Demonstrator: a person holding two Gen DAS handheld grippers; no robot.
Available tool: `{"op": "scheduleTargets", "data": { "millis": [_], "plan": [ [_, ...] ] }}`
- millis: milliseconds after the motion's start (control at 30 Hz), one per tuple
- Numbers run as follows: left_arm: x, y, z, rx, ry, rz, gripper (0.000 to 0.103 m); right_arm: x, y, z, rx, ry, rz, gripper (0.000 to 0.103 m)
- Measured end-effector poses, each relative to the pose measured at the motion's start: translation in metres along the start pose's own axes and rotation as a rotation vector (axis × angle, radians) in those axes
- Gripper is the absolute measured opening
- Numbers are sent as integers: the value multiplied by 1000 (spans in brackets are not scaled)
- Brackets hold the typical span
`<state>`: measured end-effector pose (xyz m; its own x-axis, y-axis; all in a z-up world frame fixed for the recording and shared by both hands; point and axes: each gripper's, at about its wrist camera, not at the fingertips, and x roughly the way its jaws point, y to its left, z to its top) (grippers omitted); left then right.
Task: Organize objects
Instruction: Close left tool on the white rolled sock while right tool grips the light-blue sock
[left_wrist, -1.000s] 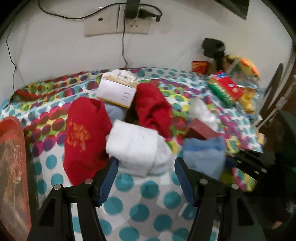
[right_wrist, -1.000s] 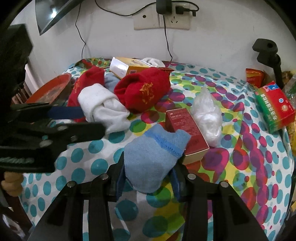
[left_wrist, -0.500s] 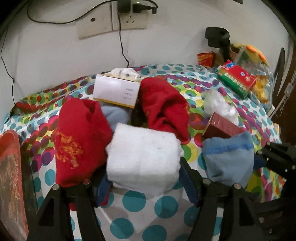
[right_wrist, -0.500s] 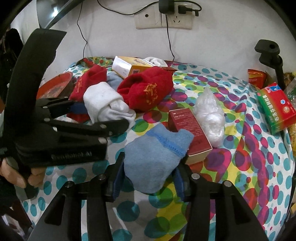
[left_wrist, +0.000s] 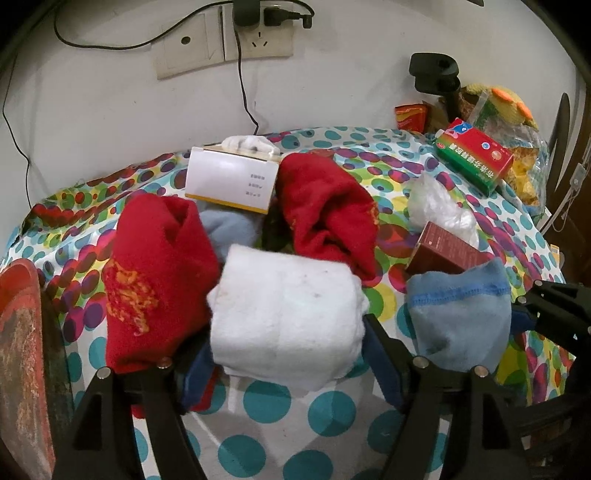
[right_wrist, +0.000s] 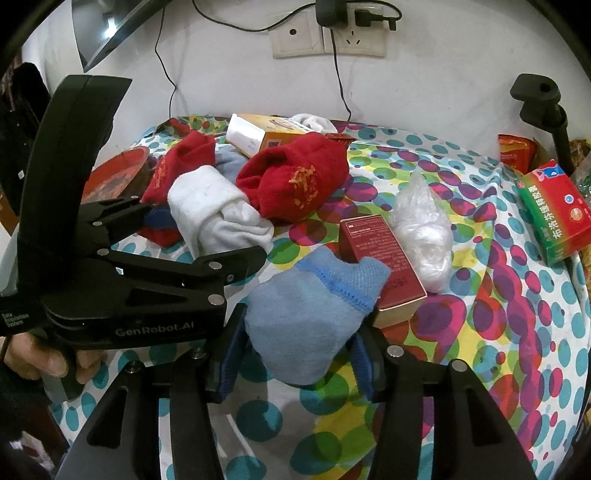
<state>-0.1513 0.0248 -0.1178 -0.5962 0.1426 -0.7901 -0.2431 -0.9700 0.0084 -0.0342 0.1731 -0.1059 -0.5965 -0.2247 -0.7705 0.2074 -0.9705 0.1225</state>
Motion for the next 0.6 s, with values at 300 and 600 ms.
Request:
{"op": "scheduleTargets", "data": {
  "millis": [300,600],
  "plan": [
    [-12,5,-1,-18,-63,-22,52,-2,2,2,-9,-2,-39,39],
    [-11,-9,-2,38,-57,25,51,2,7,5,-12,6,-77,38]
  ]
}}
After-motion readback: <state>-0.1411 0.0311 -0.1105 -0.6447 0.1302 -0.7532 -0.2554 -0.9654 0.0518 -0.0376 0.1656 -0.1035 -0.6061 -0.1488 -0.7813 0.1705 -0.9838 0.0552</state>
